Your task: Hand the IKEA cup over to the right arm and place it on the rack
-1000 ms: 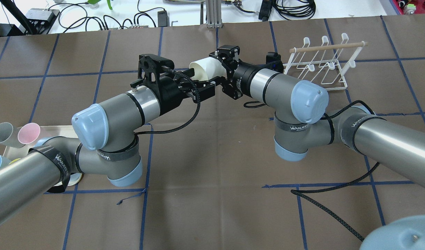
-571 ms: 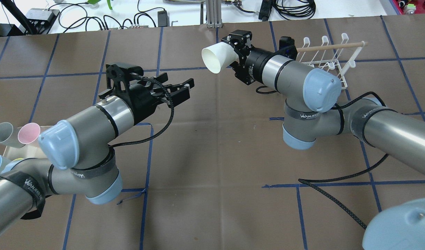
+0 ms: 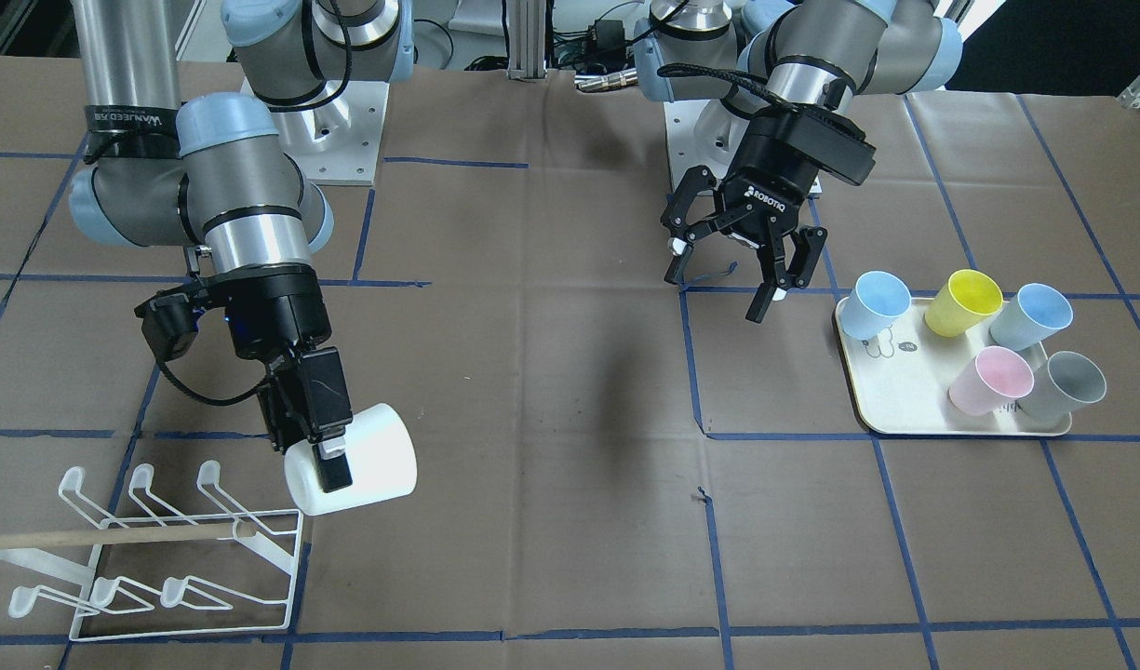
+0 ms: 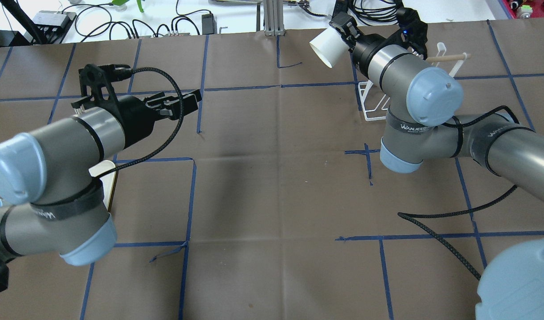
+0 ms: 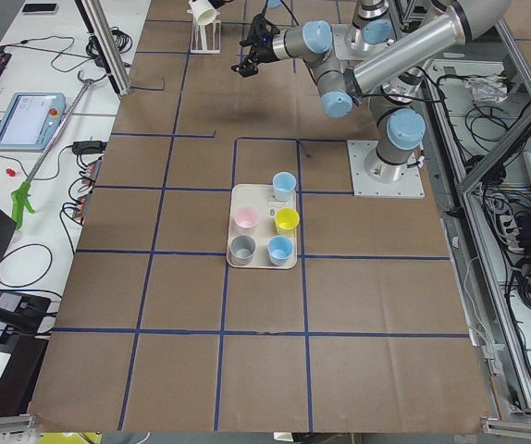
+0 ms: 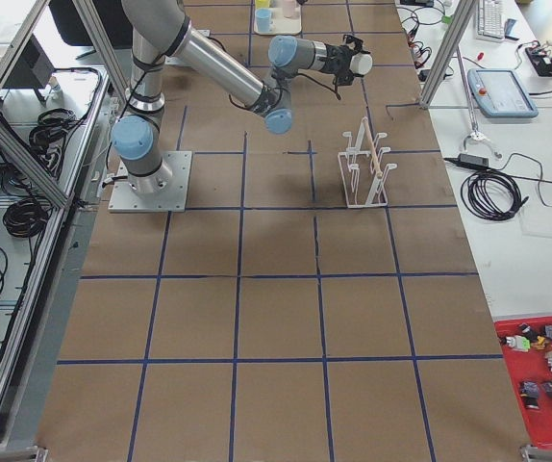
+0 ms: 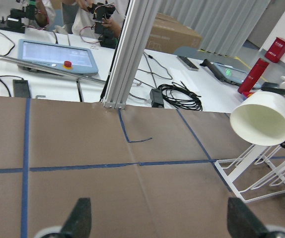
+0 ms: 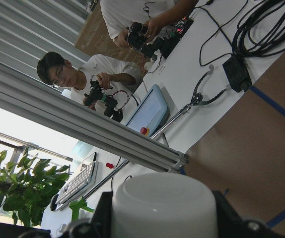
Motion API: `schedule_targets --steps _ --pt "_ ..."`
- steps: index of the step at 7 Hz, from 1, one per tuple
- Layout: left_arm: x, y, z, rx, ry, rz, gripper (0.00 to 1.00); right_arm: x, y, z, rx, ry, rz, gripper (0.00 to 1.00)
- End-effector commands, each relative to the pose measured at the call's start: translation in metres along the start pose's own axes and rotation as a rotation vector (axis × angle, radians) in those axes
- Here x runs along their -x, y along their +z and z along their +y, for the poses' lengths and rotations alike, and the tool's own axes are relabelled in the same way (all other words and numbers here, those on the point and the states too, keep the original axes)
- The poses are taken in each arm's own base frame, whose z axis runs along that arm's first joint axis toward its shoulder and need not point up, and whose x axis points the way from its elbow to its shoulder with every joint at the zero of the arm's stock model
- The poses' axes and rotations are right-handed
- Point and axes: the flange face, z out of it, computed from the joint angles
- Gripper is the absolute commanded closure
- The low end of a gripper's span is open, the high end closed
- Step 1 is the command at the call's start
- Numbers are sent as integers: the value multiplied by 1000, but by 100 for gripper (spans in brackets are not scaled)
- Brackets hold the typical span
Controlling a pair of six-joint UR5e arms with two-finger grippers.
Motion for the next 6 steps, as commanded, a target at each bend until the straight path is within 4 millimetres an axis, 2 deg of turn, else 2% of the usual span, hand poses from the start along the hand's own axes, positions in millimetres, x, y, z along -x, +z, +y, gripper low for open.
schedule_targets --steps 1,3,4,5,6 --pt "2 -6 -62 190 -85 -111 4 -17 -1 -33 -202 -342 208 61" --pt "7 -12 -68 373 -154 -214 4 -23 -3 -58 -263 -416 238 62" --pt "2 -17 -70 475 -180 -240 4 -23 -5 -58 -311 -447 208 62" --pt "-7 -20 -80 562 -174 -286 5 -29 -1 -54 -361 -522 182 62" --pt "-19 -21 -80 669 -147 -342 5 -36 4 -50 -388 -593 166 62"
